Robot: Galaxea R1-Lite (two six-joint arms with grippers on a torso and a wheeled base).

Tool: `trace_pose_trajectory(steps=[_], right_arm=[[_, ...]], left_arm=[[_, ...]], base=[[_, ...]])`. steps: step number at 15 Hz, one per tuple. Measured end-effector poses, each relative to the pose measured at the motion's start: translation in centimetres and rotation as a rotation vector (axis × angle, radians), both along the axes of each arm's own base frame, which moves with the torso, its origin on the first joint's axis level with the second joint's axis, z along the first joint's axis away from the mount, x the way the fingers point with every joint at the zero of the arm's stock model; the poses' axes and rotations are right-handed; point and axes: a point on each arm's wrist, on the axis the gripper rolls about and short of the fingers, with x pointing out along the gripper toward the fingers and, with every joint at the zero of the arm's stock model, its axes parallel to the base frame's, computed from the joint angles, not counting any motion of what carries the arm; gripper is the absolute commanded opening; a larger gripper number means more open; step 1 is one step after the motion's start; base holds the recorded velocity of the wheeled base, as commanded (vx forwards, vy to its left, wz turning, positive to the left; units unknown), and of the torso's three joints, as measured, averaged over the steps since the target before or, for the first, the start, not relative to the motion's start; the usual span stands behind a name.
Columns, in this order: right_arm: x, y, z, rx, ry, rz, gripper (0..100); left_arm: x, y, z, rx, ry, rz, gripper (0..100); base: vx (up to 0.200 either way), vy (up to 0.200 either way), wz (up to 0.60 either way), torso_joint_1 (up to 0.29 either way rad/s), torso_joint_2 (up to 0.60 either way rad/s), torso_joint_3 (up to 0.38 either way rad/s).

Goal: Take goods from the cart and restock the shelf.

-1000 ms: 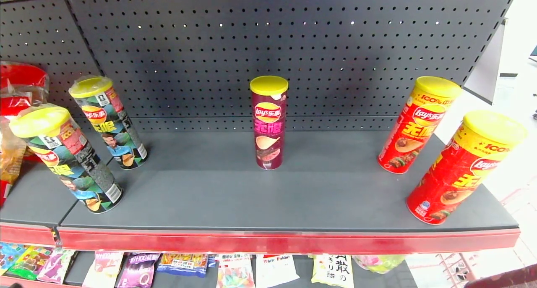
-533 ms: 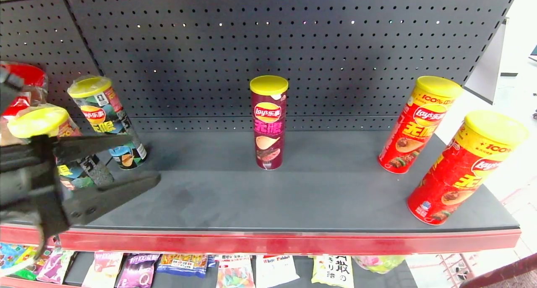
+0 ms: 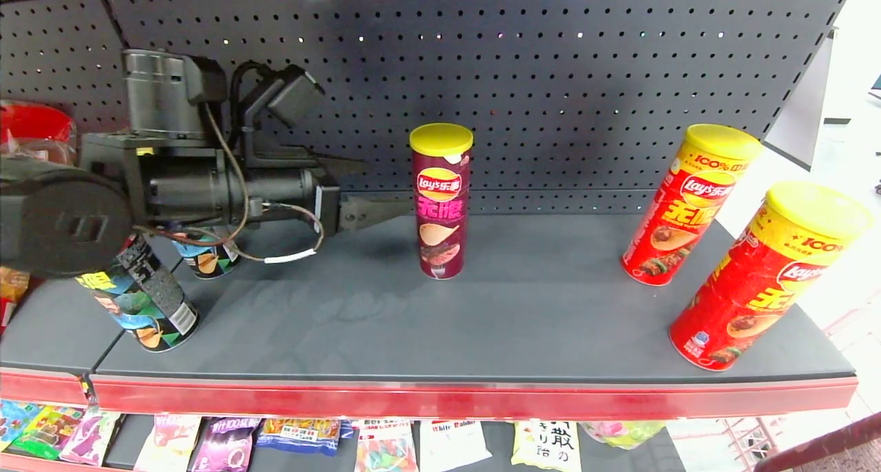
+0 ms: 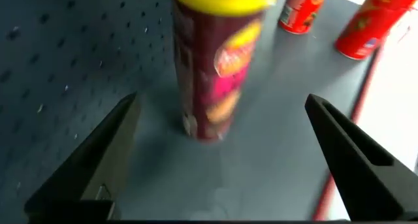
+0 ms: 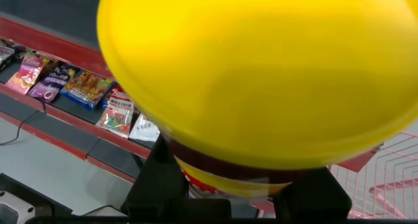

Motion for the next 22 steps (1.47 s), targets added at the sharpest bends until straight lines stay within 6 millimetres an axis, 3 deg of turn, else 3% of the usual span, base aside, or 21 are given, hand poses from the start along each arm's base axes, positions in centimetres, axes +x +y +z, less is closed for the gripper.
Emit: trace_pose_trajectory(steps=[5, 13, 18, 19, 22], right_arm=[[0.0, 0.0, -0.1, 0.006, 0.007, -0.004, 0], [0.0, 0.0, -0.1, 0.005, 0.013, -0.007, 0], [0.0, 0.0, -0.1, 0.006, 0.007, -0.011, 0], [-0.1, 0.0, -0.1, 0.007, 0.006, -0.011, 0], [-0.1, 0.0, 0.0, 0.008, 0.003, -0.012, 0]], left_arm=[[3.1, -3.1, -1.3, 0.008, 0.009, -0.036, 100], [5.5, -5.4, -1.9, 0.007, -0.006, -0.045, 100], [6.0, -6.7, -2.4, 0.009, -0.002, -0.054, 100], [6.2, -6.9, -2.4, 0.009, -0.008, -0.050, 0], [6.2, -7.7, -2.5, 0.009, 0.004, -0.061, 0]], base=[[0.000, 0.000, 0.00, 0.000, 0.00, 0.000], [0.000, 0.000, 0.00, 0.000, 0.00, 0.000], [0.000, 0.000, 0.00, 0.000, 0.00, 0.000], [0.000, 0.000, 0.00, 0.000, 0.00, 0.000], [0.000, 0.000, 0.00, 0.000, 0.00, 0.000]])
